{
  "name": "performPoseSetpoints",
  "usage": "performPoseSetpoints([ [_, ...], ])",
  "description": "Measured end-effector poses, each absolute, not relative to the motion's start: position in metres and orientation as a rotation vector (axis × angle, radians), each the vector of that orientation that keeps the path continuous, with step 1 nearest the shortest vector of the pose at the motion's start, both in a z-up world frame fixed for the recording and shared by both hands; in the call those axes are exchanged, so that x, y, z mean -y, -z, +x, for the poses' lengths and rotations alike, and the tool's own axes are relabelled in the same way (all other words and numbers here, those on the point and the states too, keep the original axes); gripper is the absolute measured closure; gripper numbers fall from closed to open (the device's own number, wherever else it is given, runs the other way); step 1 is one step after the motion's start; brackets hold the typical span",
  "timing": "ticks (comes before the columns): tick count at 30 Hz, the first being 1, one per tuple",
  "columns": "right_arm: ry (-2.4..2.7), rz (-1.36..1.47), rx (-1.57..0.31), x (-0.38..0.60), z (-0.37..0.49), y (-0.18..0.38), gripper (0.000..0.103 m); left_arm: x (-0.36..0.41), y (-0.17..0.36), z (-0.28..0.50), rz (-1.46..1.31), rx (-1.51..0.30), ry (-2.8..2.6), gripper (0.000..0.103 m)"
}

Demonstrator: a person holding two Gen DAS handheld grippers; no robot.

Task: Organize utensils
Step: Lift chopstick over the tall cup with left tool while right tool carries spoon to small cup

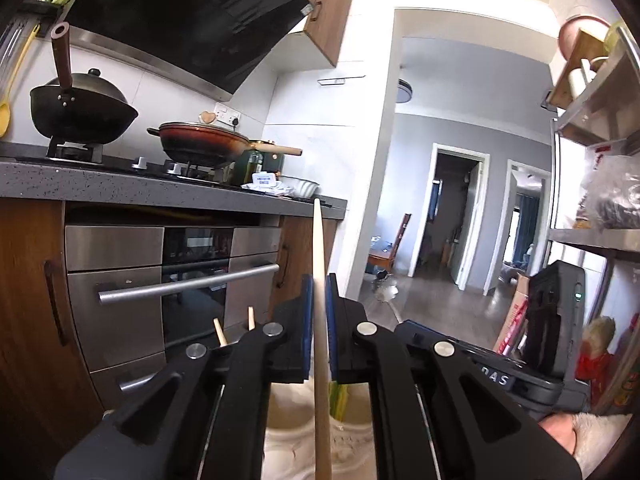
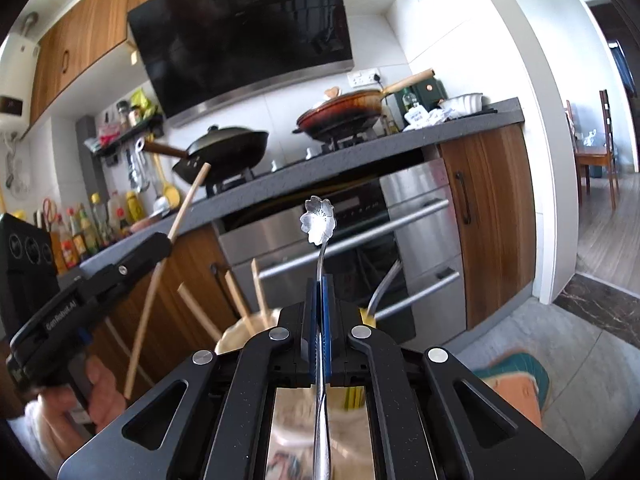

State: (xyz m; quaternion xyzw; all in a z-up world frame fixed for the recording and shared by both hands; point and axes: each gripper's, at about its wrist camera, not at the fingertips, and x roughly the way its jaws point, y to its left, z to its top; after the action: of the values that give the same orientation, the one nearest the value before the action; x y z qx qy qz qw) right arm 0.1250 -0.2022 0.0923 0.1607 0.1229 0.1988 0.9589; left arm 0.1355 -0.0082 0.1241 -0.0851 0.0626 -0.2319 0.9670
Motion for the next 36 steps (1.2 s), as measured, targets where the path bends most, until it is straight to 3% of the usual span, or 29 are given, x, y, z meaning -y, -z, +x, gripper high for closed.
performPoseSetpoints([
  [9, -0.351, 0.330, -0.187, 0.194, 0.162, -0.081, 0.099, 0.027, -0.118, 0.184, -0.144, -0.105, 0.400, 0.097],
  [36, -0.257, 0.224, -0.125, 0.176, 0.160, -0.054, 0.099, 0.050, -0.104, 0.160, 0.073, 0.070, 0.337, 0.097],
])
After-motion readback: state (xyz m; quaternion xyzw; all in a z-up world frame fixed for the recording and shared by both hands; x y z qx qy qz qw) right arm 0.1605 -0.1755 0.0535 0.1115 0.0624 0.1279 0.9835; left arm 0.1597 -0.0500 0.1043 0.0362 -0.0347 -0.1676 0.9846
